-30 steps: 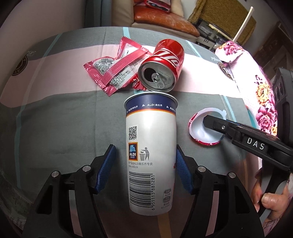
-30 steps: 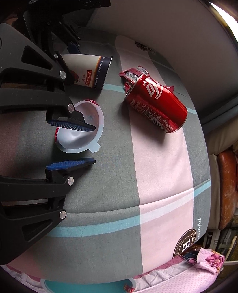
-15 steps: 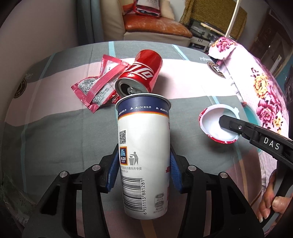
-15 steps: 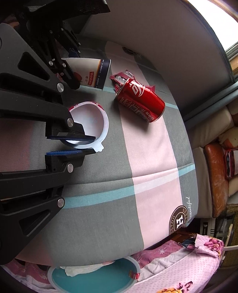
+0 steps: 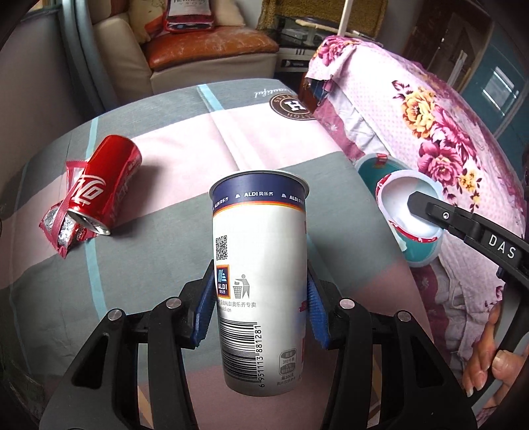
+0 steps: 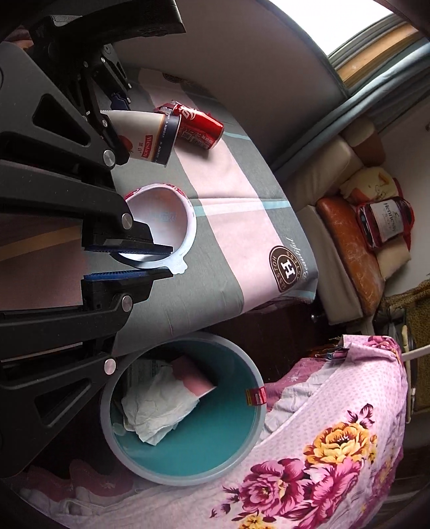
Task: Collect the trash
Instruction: 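Carry the drink cup and yogurt cup over the teal bin and release both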
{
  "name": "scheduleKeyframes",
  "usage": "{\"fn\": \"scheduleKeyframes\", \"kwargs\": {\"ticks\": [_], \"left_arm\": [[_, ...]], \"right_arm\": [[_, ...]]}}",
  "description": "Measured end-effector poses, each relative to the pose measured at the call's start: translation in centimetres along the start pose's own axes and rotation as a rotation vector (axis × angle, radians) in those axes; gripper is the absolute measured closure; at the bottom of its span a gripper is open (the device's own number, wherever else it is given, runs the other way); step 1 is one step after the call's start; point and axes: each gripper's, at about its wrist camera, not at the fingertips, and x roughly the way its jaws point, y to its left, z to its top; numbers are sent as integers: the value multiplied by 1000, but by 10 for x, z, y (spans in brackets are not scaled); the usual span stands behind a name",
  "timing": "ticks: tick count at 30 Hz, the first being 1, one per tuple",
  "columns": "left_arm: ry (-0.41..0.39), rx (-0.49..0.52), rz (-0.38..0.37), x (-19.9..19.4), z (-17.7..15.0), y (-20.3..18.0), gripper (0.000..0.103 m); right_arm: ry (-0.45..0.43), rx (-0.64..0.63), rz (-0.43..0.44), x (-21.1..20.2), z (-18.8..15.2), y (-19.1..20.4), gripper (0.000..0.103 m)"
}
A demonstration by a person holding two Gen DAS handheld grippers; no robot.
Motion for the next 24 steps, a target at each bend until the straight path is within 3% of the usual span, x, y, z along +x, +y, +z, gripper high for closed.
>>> {"fn": "scheduleKeyframes", "kwargs": {"ticks": [11, 21, 23, 24], "left_arm": [[49, 200, -71, 39, 34, -120, 53], [94, 283, -83, 73, 47, -170, 52], [103, 283, -80, 77, 49, -172, 46], [101, 282, -76, 78, 48, -172, 36]], "right_arm": [[-103, 195, -109, -49, 6, -120, 94], [-85, 259, -165, -42, 0, -160, 94], [-80, 260, -173, -40, 1, -162, 94], [-77, 260, -176, -38, 1, -163, 94]]}}
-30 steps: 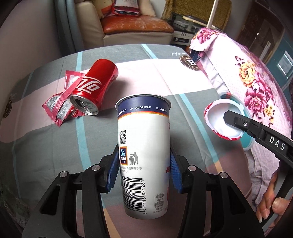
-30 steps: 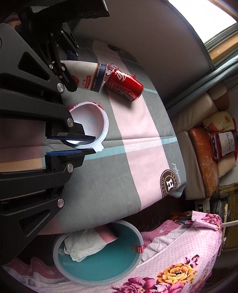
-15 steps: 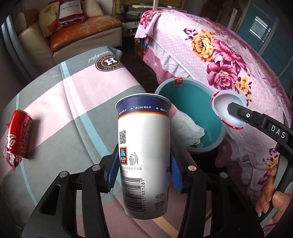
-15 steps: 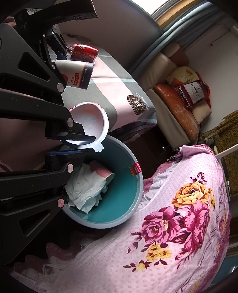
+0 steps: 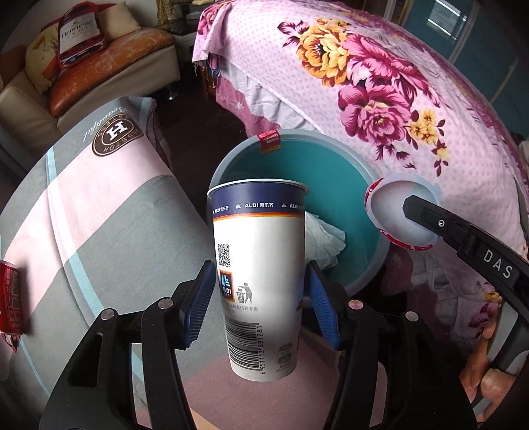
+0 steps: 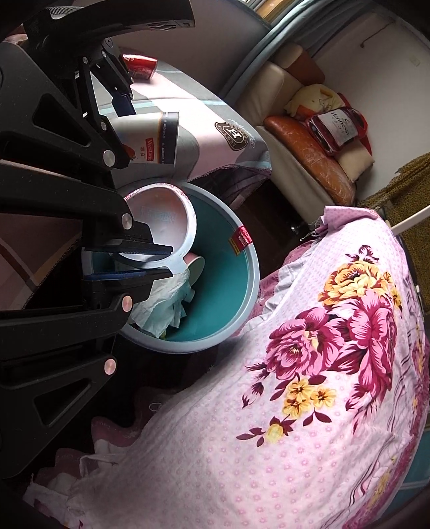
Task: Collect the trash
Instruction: 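Carry the drink cup and yogurt cup over the teal bin and release both, then move both grippers back toward the red can and pink wrappers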
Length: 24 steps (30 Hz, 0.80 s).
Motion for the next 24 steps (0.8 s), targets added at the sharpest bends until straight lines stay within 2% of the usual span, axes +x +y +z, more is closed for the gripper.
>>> {"fn": "scheduleKeyframes", "kwargs": {"ticks": [1, 3, 15, 18, 20, 24], "left_arm": [[-7, 0, 7, 0, 0, 0, 27], [-15, 1, 17, -1, -2, 2, 23], [-6, -70, 16, -6, -17, 28, 15], [-7, -82, 11, -10, -21, 33, 14], [-9, -90, 12, -12, -24, 36, 13], [-17, -109, 9, -17, -30, 46, 10]], "right_arm": [[3, 0, -3, 1, 0, 0, 94], [10, 0, -8, 4, 0, 0, 94], [37, -17, -35, 11, -2, 10, 94], [55, -21, -48, 13, -3, 14, 85], [68, -17, -49, 15, -3, 16, 54], [73, -37, -57, 14, -5, 28, 48]]}}
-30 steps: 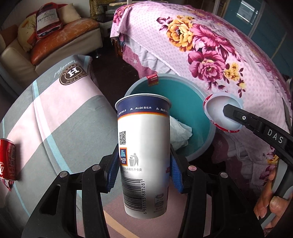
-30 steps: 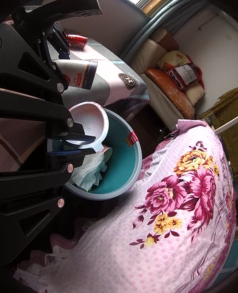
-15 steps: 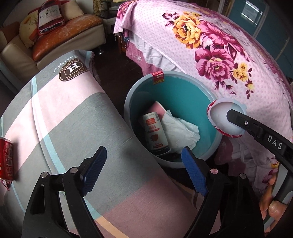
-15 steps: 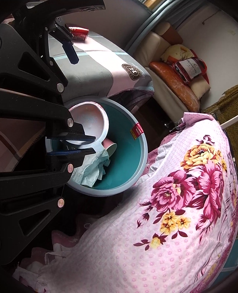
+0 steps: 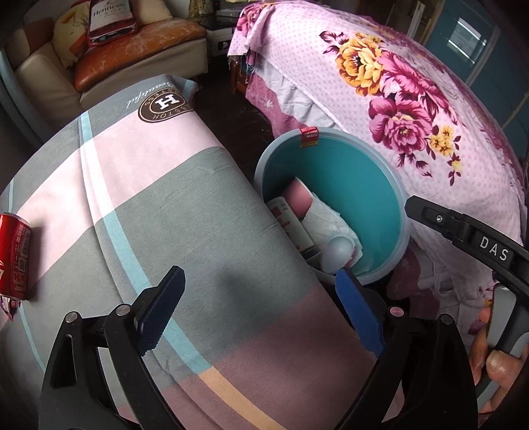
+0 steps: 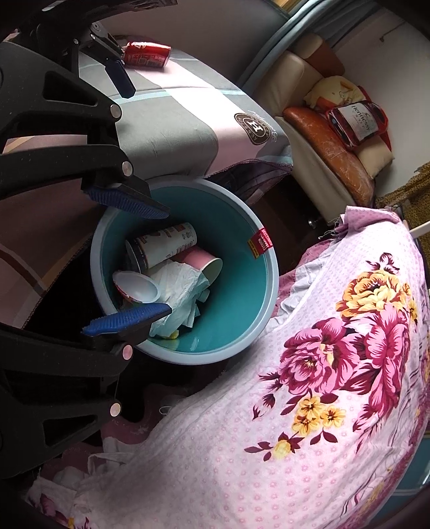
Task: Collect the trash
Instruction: 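Move both grippers back toward the red can and pink wrappers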
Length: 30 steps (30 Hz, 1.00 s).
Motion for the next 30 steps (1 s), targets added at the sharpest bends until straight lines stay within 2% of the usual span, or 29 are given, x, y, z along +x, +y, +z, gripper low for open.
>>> {"fn": "scheduleKeyframes", "kwargs": {"ticks": [1, 4, 8, 13, 22, 30], "left_arm": [[-1, -5, 0, -1, -1, 3, 10], [-9, -27, -1, -7, -5, 16, 10], [-26, -65, -1, -18, -11, 38, 10], [-63, -118, 14, -38, -22, 76, 10], [-127, -298, 47, -80, -53, 184, 10], [-157, -401, 151, -101, -89, 281, 9]], "right_arm": [[4, -2, 1, 0, 0, 3, 42], [3, -12, 0, -3, -1, 15, 36], [18, -34, 9, -4, -3, 35, 30], [49, -80, 25, -1, -8, 72, 28], [132, -223, 94, 14, -27, 174, 26], [227, -343, 152, 34, -44, 268, 26]]}}
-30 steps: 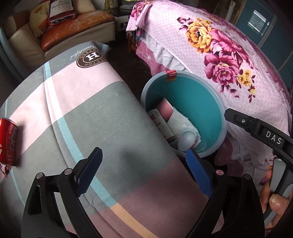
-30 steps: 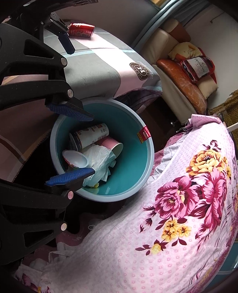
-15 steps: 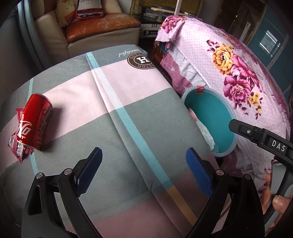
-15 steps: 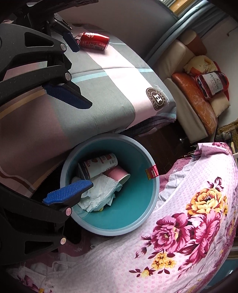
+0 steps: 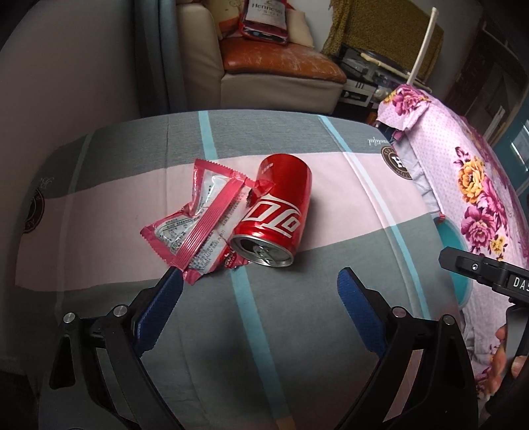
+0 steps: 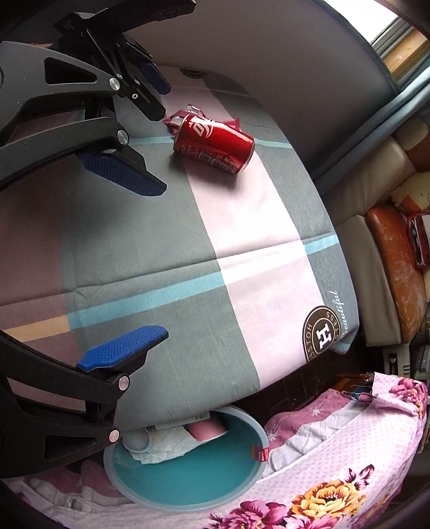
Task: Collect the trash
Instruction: 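Move both grippers back toward the red can and pink wrappers, then grasp the red Coca-Cola can with the right gripper while the left gripper grasps the pink wrappers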
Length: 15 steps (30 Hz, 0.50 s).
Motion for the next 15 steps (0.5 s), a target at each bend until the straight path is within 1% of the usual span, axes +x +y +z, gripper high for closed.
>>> {"fn": "scheduleKeyframes", "kwargs": {"ticks": [4, 7, 10, 15], "left_arm": [[8, -29, 45, 7, 3, 43, 9], [20, -53, 53, 12, 4, 67, 9], [32, -64, 44, 17, 5, 82, 9], [42, -45, 27, 23, 8, 93, 9]], "right_arm": [[35, -63, 15, 19, 14, 44, 26], [62, -112, 13, 35, 24, 74, 26], [87, -134, 13, 52, 35, 97, 26], [121, -112, 47, 75, 56, 119, 26]]}}
